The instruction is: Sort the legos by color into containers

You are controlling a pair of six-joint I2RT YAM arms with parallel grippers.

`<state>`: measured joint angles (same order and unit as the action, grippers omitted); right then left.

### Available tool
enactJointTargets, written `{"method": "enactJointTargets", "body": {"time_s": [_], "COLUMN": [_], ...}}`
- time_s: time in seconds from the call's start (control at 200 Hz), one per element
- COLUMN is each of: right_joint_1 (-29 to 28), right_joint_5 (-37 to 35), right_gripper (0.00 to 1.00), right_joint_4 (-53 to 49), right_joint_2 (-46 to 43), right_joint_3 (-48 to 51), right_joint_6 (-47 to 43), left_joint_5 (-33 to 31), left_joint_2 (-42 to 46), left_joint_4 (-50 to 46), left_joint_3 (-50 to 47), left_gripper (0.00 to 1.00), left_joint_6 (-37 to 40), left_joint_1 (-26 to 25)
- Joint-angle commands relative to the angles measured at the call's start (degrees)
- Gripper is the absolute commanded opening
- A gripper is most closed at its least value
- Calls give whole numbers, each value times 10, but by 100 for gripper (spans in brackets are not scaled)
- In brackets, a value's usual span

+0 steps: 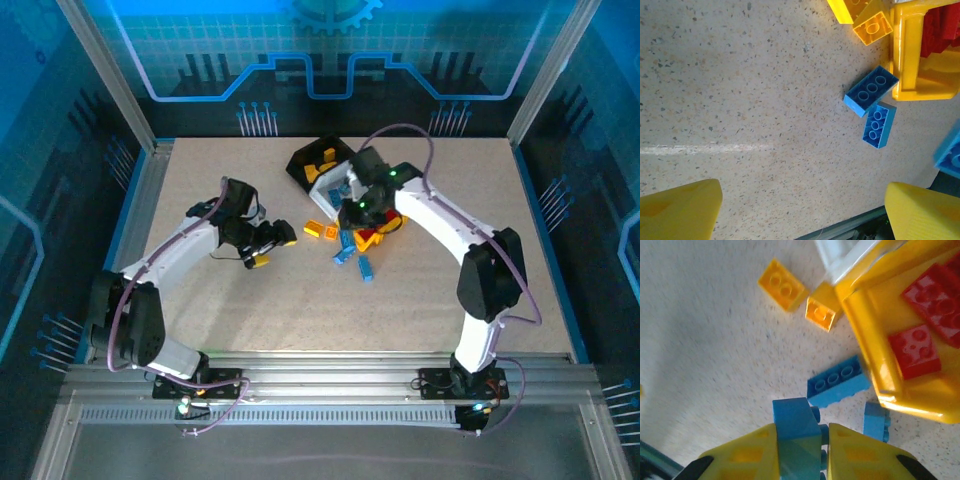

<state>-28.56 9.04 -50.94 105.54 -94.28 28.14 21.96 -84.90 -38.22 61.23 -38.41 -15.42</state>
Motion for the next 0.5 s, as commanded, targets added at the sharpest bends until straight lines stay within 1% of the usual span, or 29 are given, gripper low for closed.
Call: {"method": "enactJointTargets", "body": {"time_s": [0.0, 0.115, 0.285, 0.4, 0.495], "right_joint_1": [24, 41, 58, 67, 72], "right_joint_5": [79, 84, 52, 21, -2], "right_gripper": [26, 26, 27, 27, 27], "right_joint_4": [42, 66, 79, 56, 28], "right_joint_2": [37, 89, 192, 271, 331], "right_joint_3": [-63, -134, -248, -343, -422], "right_joint_6": [72, 105, 144, 154, 154], "left_joint_5": [12, 14, 17, 13, 2], "left_joint_2": [26, 41, 67, 90, 107], "left_joint_4": [-10, -14, -28, -46, -67], "left_joint_3": [-19, -37, -64, -74, -76], "left_gripper": [85, 86, 86, 86, 89], "left_joint_6": [20, 21, 20, 25, 37], "left_joint_1": [6, 6, 6, 6, 6]}}
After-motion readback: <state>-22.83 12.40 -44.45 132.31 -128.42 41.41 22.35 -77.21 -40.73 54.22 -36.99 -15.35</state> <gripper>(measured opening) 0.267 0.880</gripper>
